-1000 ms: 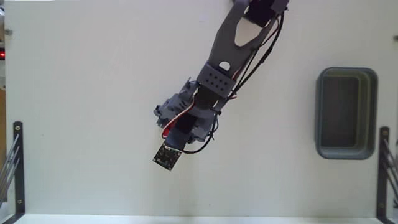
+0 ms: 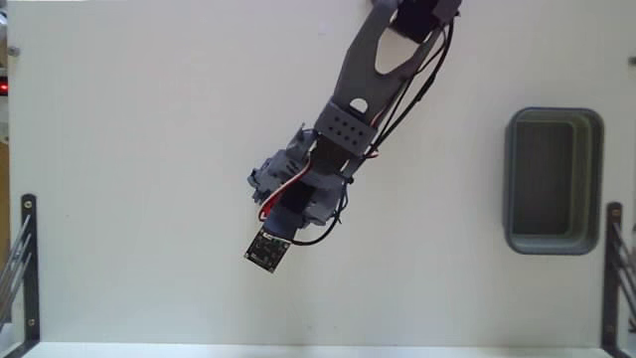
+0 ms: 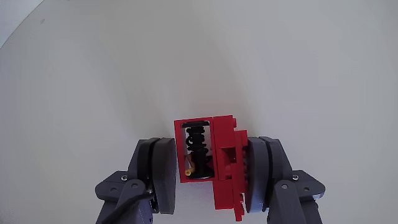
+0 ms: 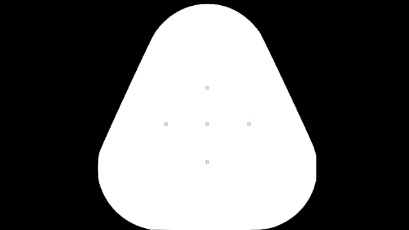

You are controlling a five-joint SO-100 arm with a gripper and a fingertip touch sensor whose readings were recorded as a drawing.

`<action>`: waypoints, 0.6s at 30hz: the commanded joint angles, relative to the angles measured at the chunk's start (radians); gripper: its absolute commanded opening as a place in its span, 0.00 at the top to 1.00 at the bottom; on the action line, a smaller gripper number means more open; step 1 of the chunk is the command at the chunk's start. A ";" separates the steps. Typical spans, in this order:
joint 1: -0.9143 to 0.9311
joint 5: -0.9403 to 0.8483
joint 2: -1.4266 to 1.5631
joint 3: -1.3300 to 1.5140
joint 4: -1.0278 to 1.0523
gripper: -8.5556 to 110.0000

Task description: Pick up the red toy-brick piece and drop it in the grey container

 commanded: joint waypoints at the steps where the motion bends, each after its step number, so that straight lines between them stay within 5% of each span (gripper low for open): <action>1: 0.011 0.002 0.036 -0.005 -0.019 0.40; 18: 0.011 0.002 0.036 -0.005 -0.019 0.44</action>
